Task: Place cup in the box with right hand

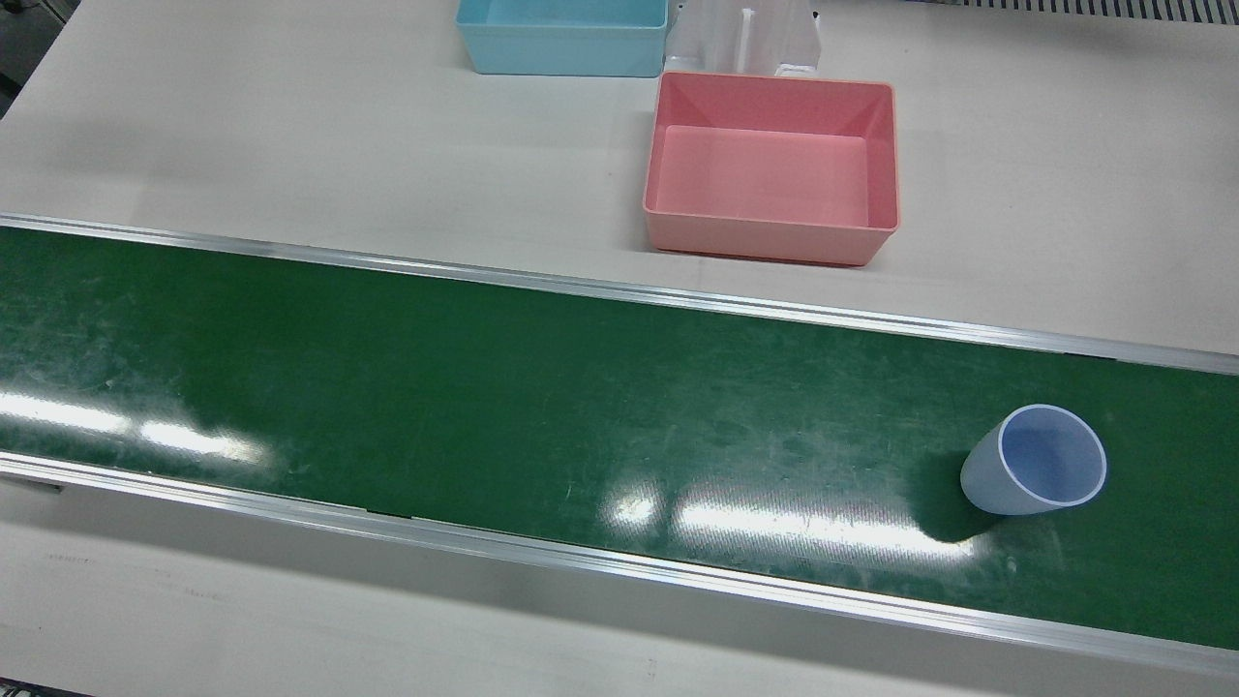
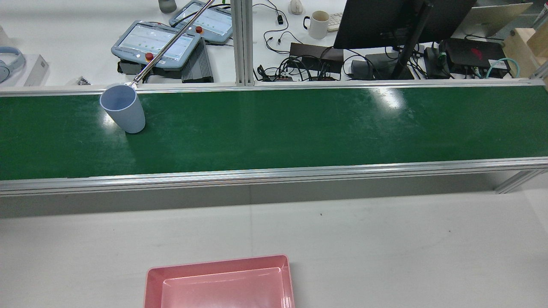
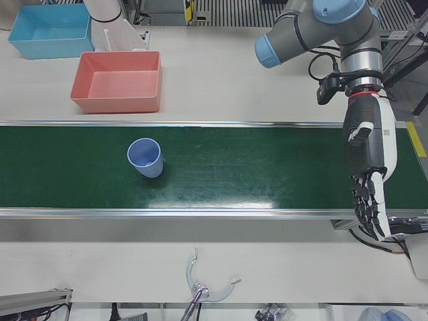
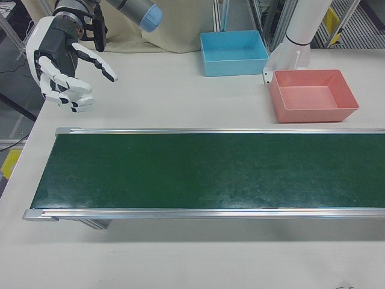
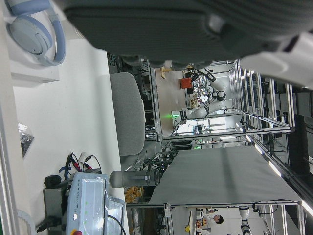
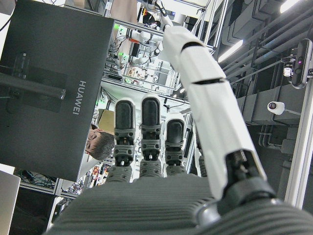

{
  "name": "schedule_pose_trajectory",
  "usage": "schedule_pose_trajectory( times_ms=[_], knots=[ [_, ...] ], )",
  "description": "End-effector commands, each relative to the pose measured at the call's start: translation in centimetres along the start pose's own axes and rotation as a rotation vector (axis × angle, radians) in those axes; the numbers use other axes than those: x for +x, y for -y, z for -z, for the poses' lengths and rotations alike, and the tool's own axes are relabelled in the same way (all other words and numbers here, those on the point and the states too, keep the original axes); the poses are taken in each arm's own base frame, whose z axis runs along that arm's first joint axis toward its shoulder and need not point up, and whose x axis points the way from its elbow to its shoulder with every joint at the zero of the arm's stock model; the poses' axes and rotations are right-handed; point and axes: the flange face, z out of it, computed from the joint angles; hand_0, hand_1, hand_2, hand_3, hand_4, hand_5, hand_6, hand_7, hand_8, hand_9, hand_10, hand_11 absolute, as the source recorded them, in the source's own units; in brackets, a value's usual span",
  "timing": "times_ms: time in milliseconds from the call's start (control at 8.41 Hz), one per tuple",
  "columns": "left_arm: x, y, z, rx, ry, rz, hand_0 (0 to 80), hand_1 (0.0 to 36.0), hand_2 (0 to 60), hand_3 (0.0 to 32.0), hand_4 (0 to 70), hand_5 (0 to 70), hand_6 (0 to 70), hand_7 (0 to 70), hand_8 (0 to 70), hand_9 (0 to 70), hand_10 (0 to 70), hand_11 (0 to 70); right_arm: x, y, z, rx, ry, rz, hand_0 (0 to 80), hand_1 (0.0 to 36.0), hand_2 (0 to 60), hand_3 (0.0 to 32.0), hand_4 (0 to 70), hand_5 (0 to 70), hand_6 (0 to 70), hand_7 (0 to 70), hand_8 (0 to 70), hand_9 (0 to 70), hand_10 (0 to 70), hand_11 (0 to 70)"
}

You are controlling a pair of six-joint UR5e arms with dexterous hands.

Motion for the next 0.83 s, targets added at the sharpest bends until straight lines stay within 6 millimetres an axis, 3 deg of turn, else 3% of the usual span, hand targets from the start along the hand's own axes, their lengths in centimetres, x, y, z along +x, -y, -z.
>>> schedule_pose_trajectory(
  times_ms=[0, 713],
  knots=[
    [0.02, 0.0, 0.0, -0.001, 0.0, 0.0, 0.0, 0.0, 0.0, 0.0, 0.0, 0.0, 0.0, 0.0, 0.0, 0.0, 0.0, 0.0, -0.01, 0.0, 0.0, 0.0, 0.001, 0.0, 80.0, 36.0, 16.6, 0.0, 13.9, 19.6, 18.4, 63.6, 36.4, 45.6, 27.9, 43.6],
    [0.0, -0.01, 0.0, -0.001, 0.001, 0.0, 0.0, 0.0, 0.0, 0.0, 0.0, 0.0, 0.0, 0.0, 0.0, 0.0, 0.0, 0.0, -0.01, 0.0, 0.0, 0.0, 0.001, 0.0, 80.0, 36.0, 16.2, 0.0, 14.1, 19.6, 18.5, 64.0, 36.5, 45.7, 27.9, 43.7]
  ],
)
